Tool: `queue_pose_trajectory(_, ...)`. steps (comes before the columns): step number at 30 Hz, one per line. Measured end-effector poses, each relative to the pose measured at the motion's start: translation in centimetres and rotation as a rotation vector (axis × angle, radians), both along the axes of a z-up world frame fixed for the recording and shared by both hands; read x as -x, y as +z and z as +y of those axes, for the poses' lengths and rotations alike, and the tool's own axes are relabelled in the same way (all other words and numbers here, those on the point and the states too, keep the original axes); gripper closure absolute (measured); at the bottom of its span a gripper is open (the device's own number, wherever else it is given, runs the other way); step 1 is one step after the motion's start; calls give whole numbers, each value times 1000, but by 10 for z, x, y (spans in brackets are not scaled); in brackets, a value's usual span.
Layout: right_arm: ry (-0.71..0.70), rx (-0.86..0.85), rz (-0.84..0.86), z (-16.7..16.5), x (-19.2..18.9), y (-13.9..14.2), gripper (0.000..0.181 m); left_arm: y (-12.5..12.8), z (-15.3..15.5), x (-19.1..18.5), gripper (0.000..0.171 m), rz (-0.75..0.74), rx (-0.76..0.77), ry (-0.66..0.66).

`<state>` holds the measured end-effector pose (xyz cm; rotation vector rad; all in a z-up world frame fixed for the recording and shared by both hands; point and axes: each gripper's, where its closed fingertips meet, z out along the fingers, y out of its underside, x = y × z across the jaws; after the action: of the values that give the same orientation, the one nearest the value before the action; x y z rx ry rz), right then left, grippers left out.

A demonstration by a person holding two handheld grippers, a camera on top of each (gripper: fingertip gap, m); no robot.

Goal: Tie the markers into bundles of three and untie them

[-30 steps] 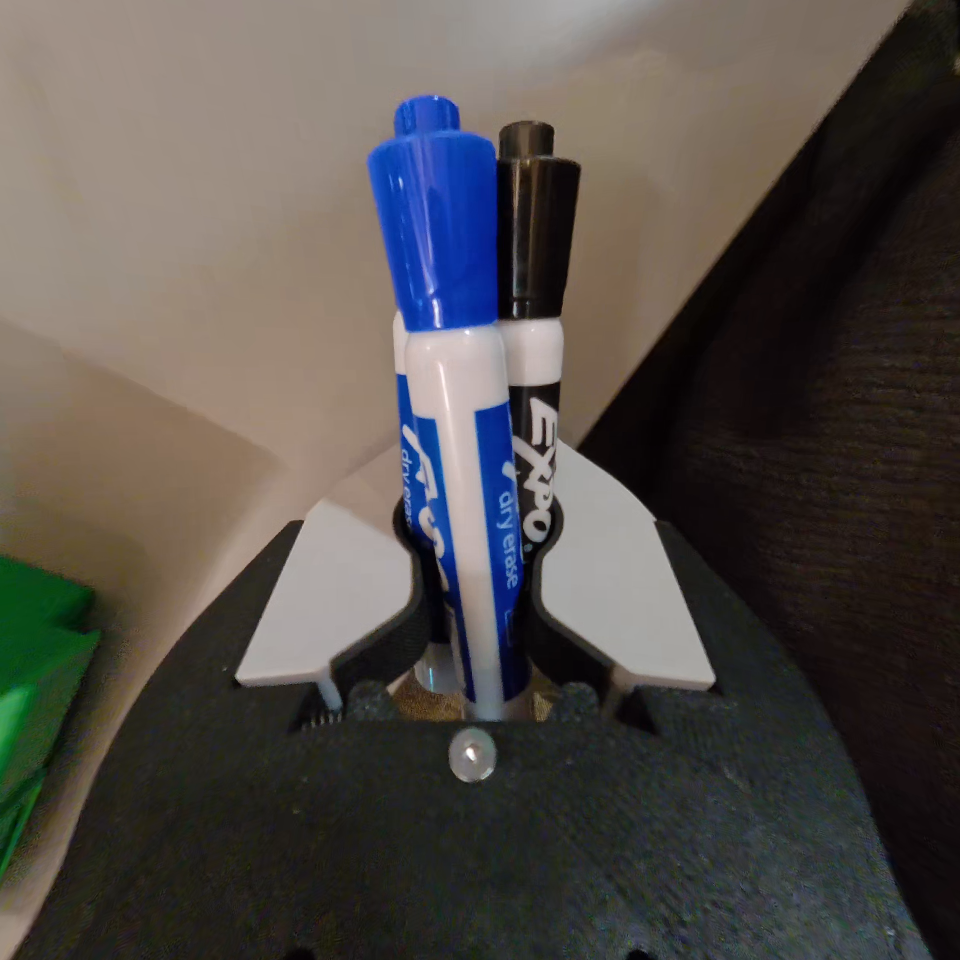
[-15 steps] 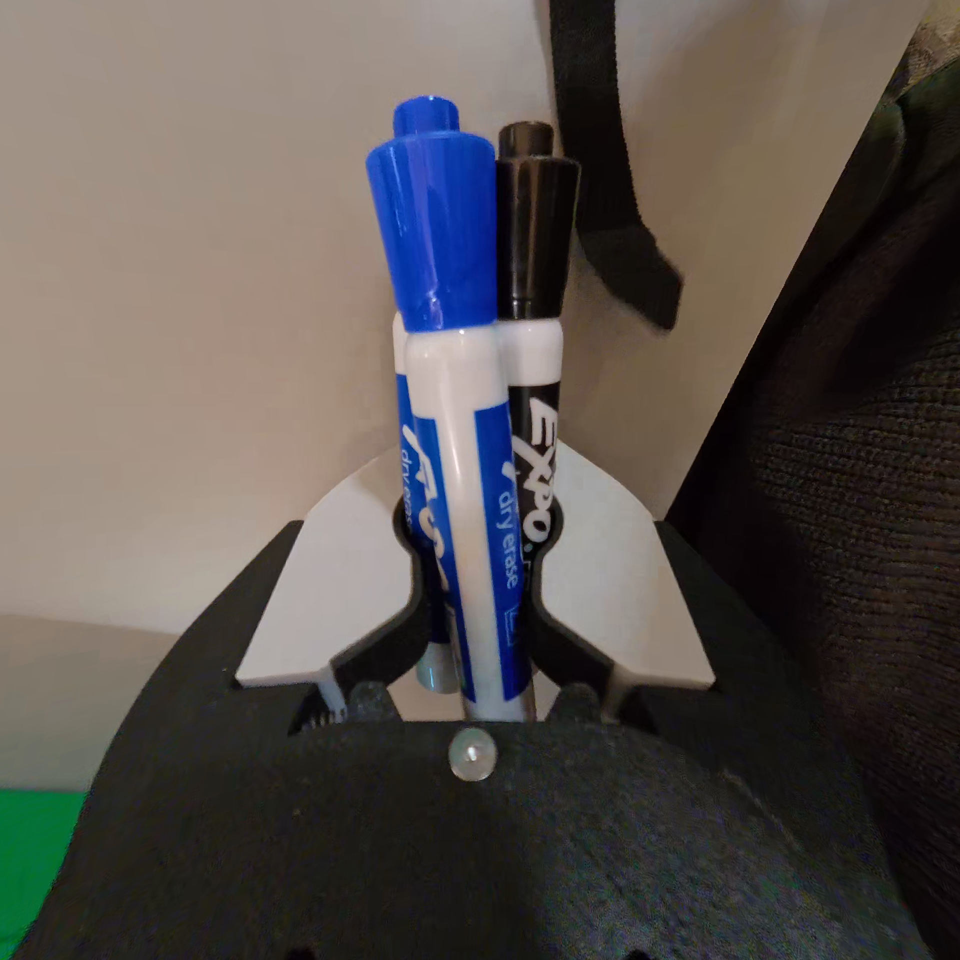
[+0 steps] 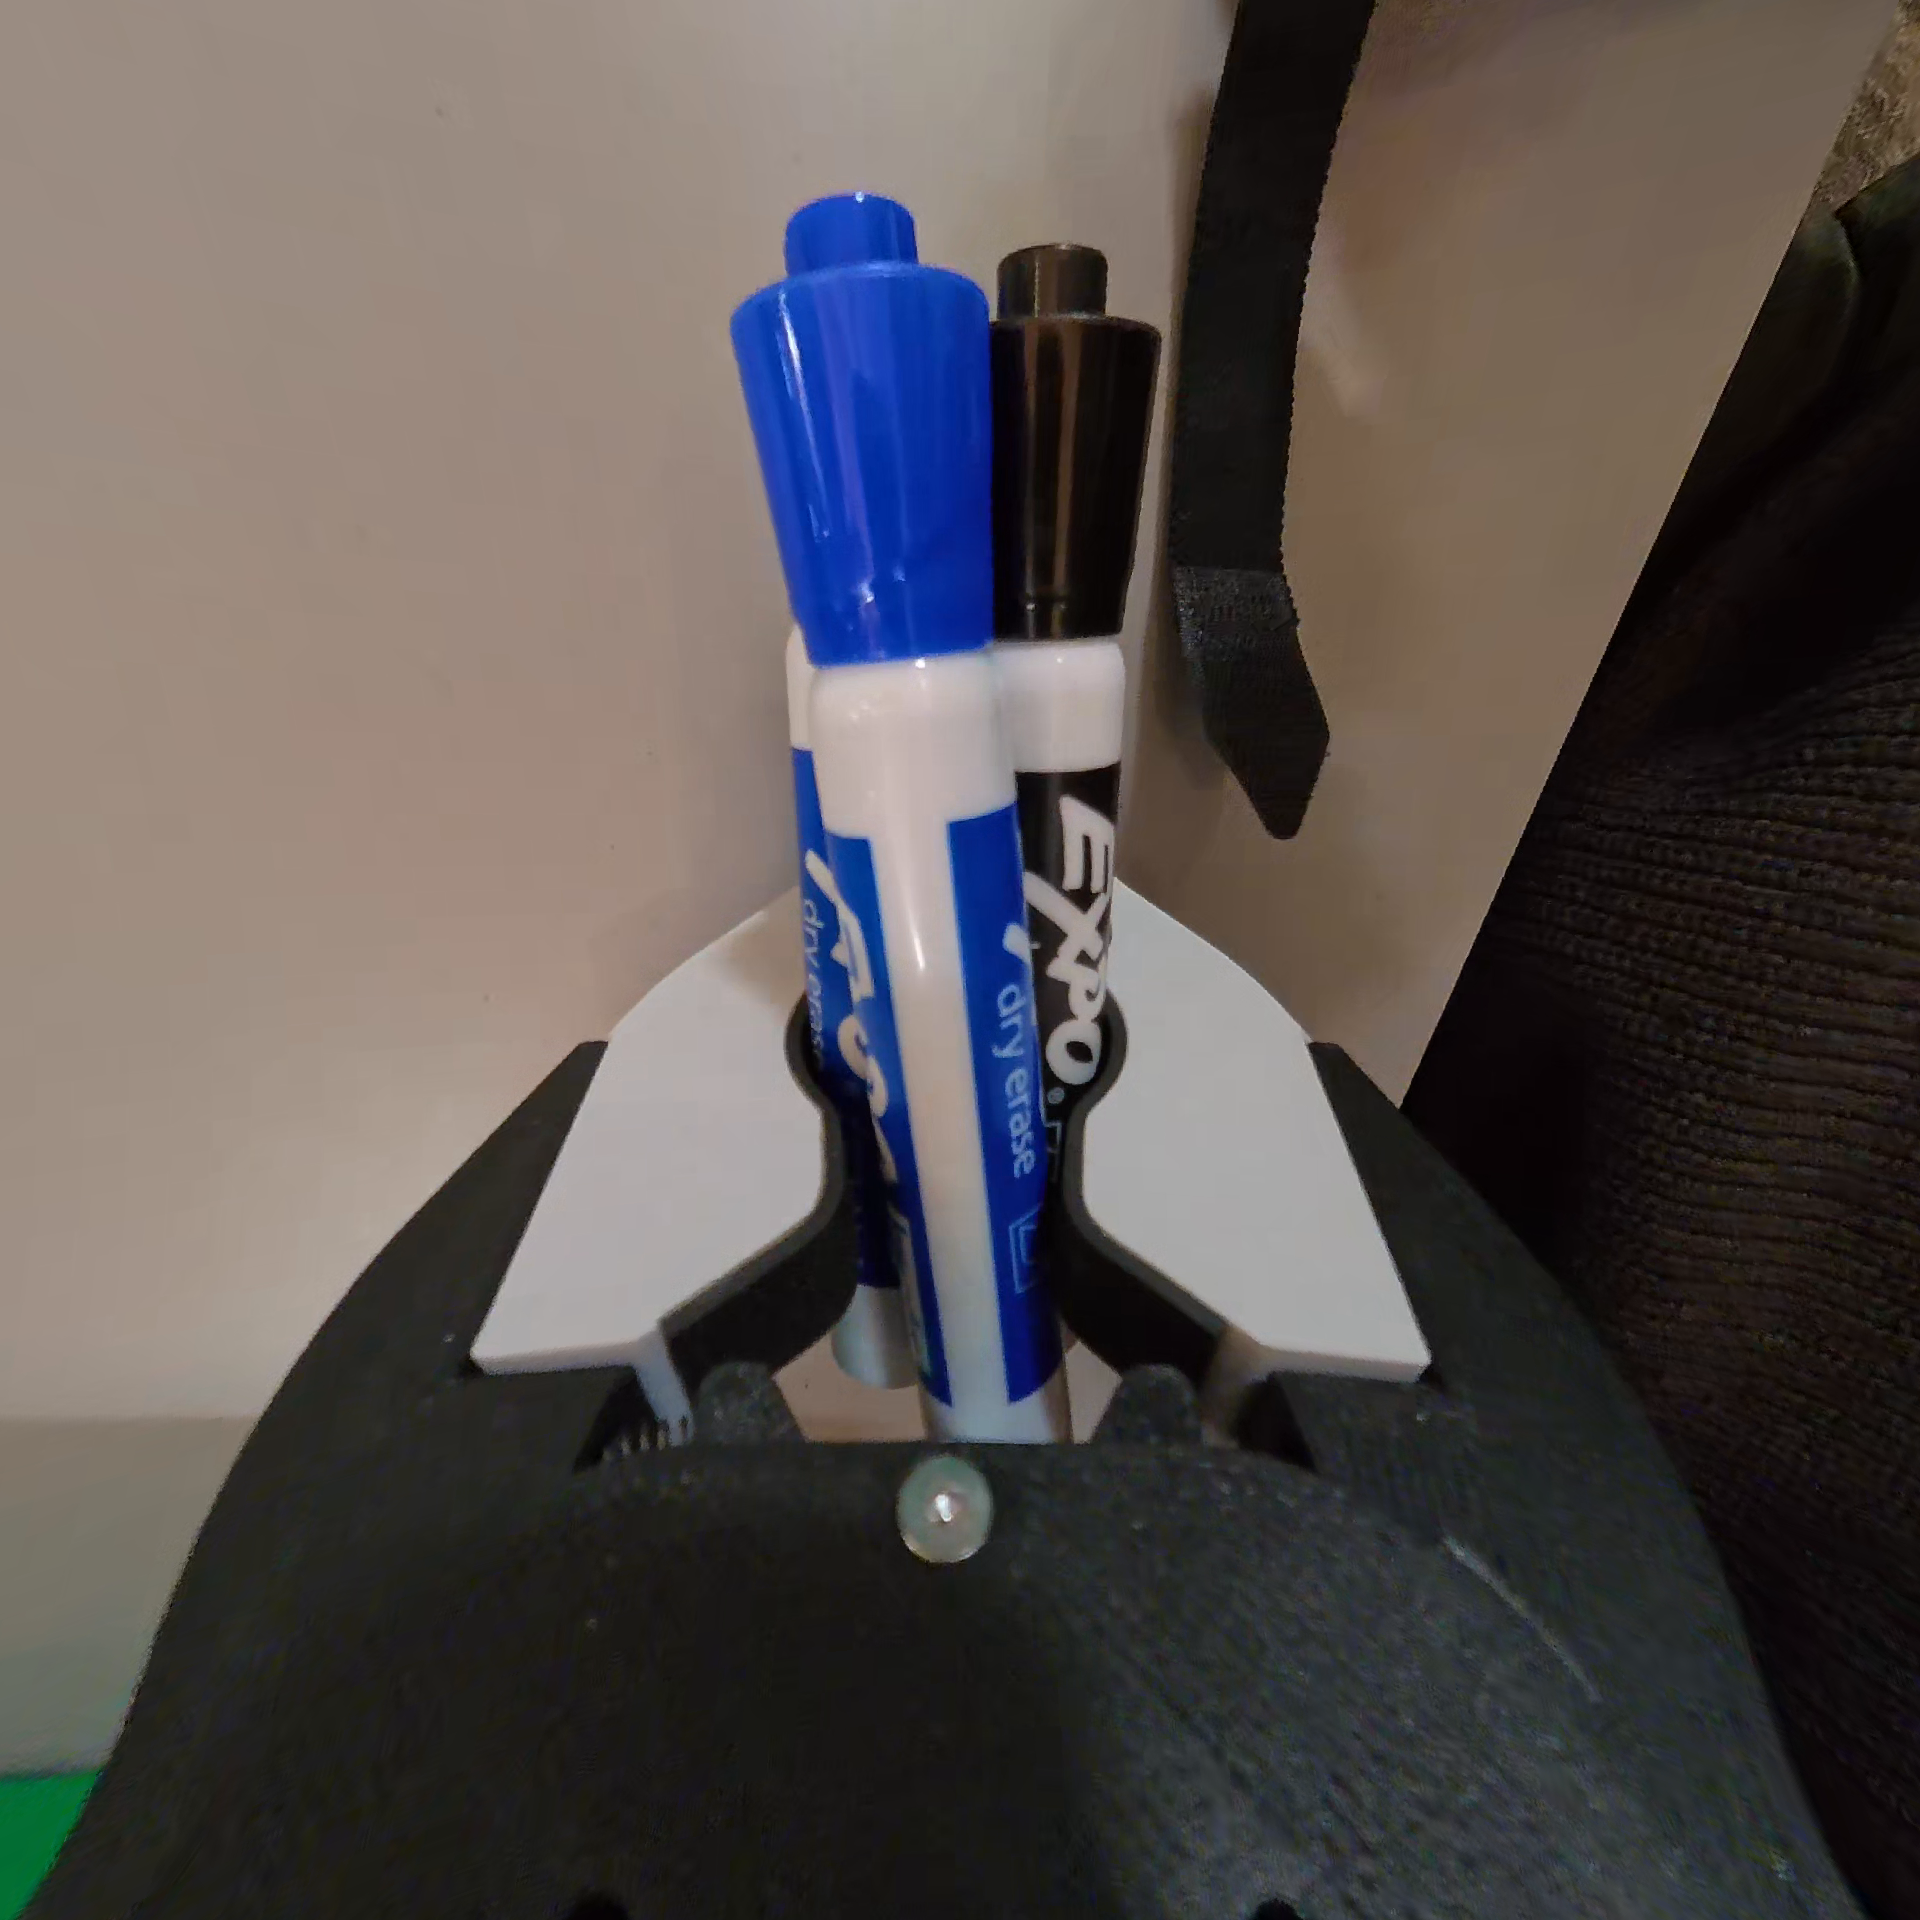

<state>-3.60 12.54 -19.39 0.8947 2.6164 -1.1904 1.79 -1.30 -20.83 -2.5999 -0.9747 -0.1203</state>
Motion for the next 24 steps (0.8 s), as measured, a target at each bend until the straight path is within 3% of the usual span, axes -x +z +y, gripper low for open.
queue_pose_trajectory(2, 15, 64, -50, -8, -1, 5, 149, 0, 0, 0, 125, 2, -1, 8)
queue_pose_trajectory(3, 40, 90, -80, -12, -4, 6, 176, 0, 1, 1, 125, 6, -3, 14)
queue_pose_trajectory(6, 56, 153, -79, -15, 0, 18, 178, 0, 0, -3, 125, 9, -5, 26)
queue_pose_trajectory(9, -94, 240, 134, -6, 37, 52, 178, -1, -2, -7, 125, 25, 13, 40)
queue_pose_trajectory(13, -224, 204, 687, 13, 71, 101, 178, -1, -5, -16, 125, 26, 23, 54)
queue_pose_trajectory(15, -199, 0, 875, 13, 76, 91, 178, -1, -7, -20, 125, 25, 24, 65)
queue_pose_trajectory(18, -81, -248, 814, -1, 62, 41, 178, 0, -10, -24, 125, 26, 33, 73)
queue_pose_trajectory(21, -28, -319, 779, -11, 47, 28, 175, 3, -12, -26, 125, 31, 34, 79)
queue_pose_trajectory(24, 5, -263, 658, -20, 25, 25, 170, 4, -14, -26, 125, 36, 36, 81)
